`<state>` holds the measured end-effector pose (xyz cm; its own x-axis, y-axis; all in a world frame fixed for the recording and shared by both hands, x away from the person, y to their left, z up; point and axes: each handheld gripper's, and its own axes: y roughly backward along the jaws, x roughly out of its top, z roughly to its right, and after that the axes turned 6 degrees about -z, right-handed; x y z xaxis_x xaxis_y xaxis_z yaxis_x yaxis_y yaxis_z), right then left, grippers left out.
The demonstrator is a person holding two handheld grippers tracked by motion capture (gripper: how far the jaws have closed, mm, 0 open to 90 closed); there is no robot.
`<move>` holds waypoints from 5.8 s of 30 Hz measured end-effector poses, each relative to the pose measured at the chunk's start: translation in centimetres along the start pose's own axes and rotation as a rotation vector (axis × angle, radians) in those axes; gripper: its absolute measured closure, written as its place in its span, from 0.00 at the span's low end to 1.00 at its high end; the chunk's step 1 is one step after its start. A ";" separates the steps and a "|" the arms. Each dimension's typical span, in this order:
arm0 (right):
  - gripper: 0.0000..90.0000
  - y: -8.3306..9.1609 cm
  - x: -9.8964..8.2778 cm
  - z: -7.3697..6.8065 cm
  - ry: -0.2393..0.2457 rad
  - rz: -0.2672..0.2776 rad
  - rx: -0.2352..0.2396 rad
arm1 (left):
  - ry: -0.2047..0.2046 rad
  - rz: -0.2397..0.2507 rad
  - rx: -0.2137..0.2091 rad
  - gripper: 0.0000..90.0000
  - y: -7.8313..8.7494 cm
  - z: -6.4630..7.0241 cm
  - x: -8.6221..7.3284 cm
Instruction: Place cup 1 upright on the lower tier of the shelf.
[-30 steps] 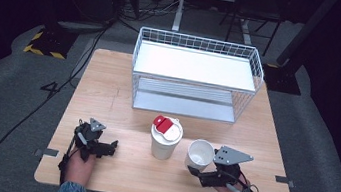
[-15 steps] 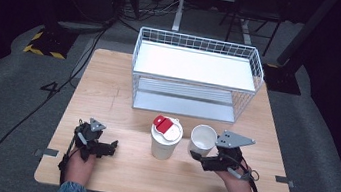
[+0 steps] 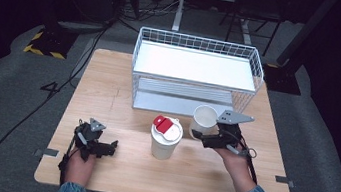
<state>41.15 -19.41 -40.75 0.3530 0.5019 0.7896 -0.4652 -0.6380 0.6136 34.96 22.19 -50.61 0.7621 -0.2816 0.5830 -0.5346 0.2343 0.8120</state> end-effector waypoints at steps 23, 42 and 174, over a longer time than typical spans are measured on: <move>0.25 -5.9 2.6 3.7 0.013 -0.002 -0.067 | -0.002 0.000 -0.002 0.00 0.0 0.0 0.0; 0.25 -9.1 2.5 4.4 -0.003 0.001 -0.114 | -0.002 -0.002 -0.001 0.00 0.0 0.0 0.0; 0.01 10.2 -13.3 4.5 -0.211 0.038 -0.201 | -0.088 0.021 -0.079 0.09 1.0 -0.2 -0.2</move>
<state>35.38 -35.19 -44.93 0.4833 0.3340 0.8092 -0.6255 -0.5150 0.5861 34.29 22.67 -49.90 0.7141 -0.3553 0.6031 -0.5172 0.3128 0.7967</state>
